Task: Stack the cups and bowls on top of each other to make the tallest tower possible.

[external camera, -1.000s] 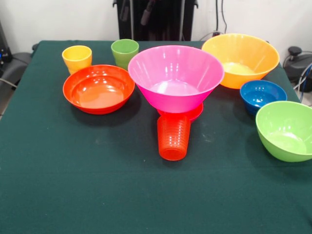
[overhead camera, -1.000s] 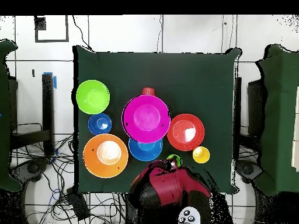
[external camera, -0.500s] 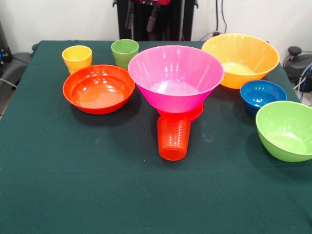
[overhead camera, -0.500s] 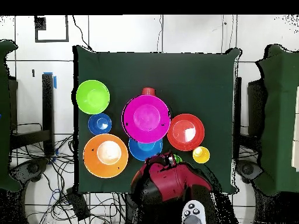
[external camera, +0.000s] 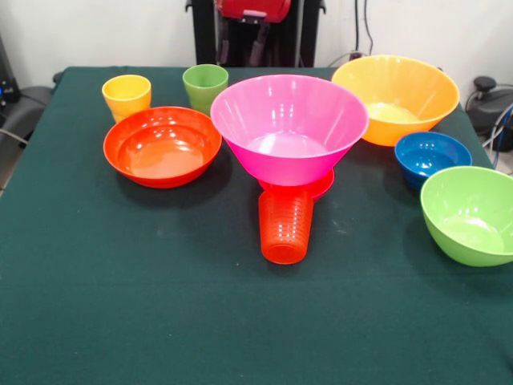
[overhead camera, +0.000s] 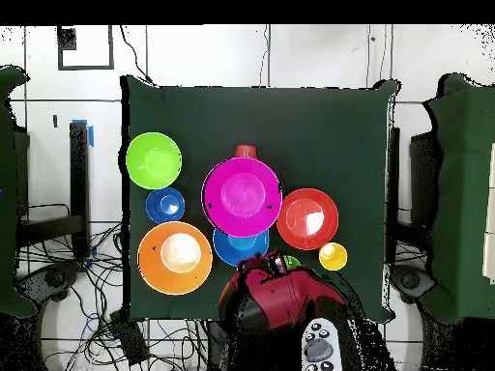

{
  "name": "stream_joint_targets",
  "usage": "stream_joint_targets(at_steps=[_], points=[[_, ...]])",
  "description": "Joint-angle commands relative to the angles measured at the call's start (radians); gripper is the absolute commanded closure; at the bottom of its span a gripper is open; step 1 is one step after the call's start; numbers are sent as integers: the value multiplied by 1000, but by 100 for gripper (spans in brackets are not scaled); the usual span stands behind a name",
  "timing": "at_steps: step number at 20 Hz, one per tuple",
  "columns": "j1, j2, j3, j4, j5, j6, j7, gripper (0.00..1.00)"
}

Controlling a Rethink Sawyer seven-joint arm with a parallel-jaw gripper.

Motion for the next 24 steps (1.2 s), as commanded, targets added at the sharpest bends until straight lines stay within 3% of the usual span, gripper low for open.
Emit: stream_joint_targets(at_steps=[1,5,11,24], points=[[-2,83,70,-49,-45,-39,51,0],[-8,93,72,-52,-39,-8,40,0],[95,115,-50,-106,-46,-3,87,0],[139,145,-122,-139,-30,-45,94,0]])
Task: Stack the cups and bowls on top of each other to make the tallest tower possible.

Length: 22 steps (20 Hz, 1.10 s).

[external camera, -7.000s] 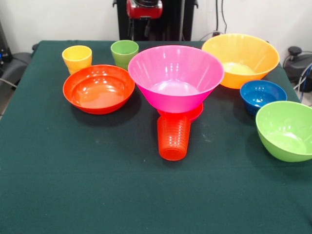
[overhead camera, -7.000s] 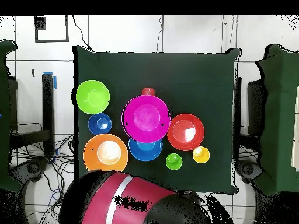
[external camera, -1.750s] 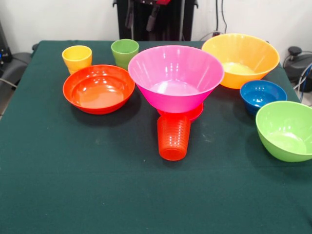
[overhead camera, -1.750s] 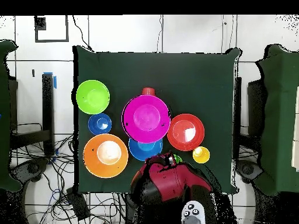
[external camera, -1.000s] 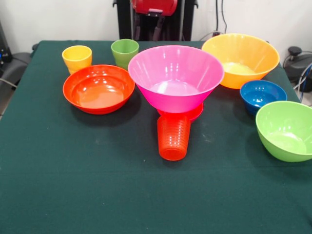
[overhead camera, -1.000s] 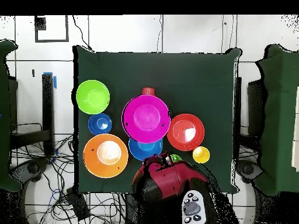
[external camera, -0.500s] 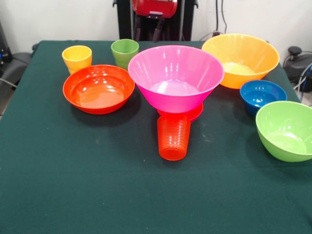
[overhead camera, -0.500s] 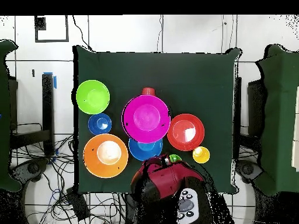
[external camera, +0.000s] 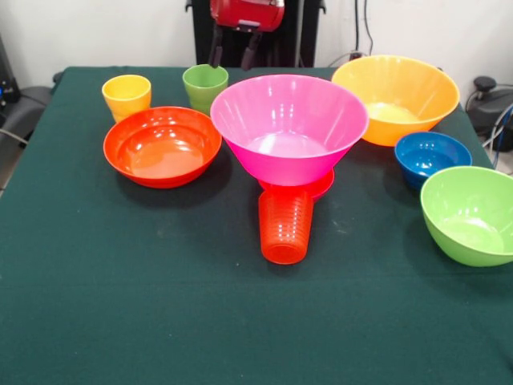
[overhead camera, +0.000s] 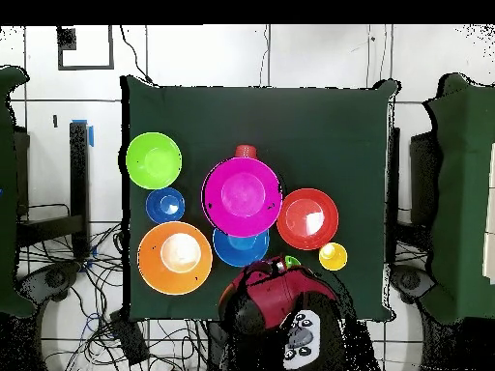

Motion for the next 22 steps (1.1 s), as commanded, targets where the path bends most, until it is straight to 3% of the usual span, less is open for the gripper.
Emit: stream_joint_targets(at_steps=[1,4,9,17,22], points=[[31,48,9,-80,-29,-40,85,0],[43,54,-7,-86,-25,-47,90,0],[3,60,29,-71,-16,-6,62,0],[-77,68,99,-14,-22,-86,71,0],[-82,66,104,-9,-30,-125,78,0]])
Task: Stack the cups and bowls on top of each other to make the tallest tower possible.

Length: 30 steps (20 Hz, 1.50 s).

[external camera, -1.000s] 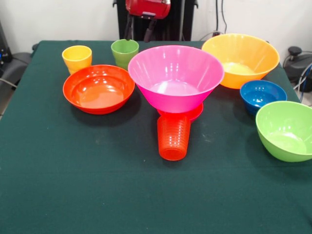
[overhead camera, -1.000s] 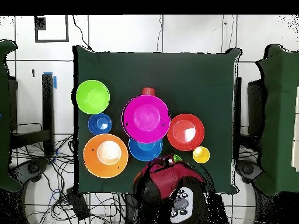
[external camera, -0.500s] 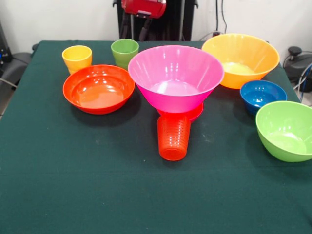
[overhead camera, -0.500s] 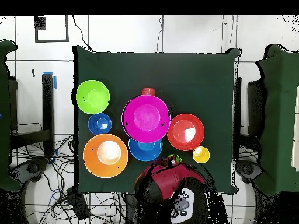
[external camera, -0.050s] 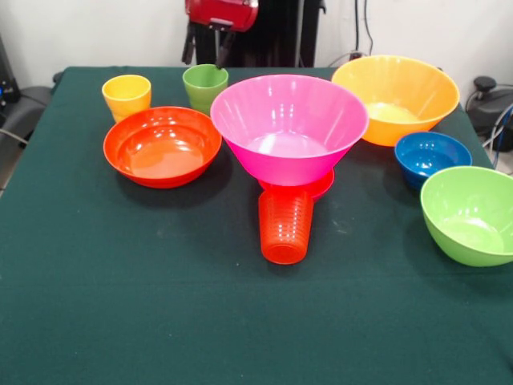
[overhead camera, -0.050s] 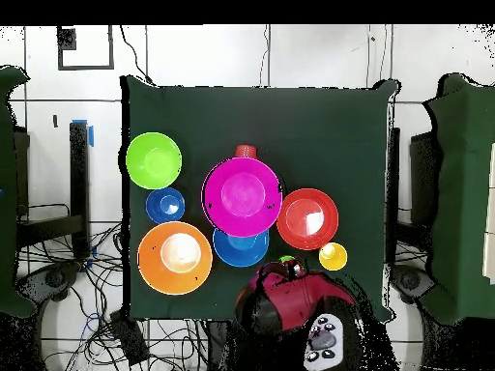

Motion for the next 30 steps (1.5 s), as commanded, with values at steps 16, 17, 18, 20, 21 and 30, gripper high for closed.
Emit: stream_joint_targets(at_steps=[16,17,18,20,21,30], points=[[-54,6,198,46,-25,-66,65,0],[-50,5,193,46,-24,-65,67,0],[-48,4,192,45,-25,-61,65,0],[-55,2,201,42,-27,-48,55,0],[-63,2,211,43,-26,-37,49,0],[-104,19,242,62,-22,-26,48,0]])
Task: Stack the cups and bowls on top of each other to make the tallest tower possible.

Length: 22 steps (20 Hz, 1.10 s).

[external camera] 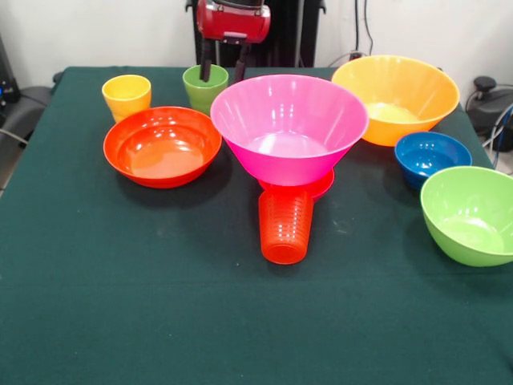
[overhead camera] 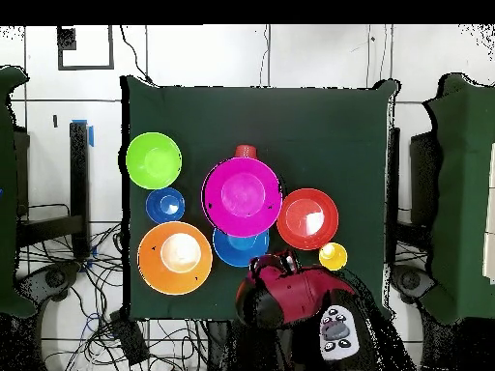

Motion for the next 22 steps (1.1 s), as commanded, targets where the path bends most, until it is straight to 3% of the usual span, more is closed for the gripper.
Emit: stream_joint_targets(at_steps=[1,22], points=[[-25,28,123,42,-23,13,52,0],[-25,79,118,41,-35,-59,77,0]])
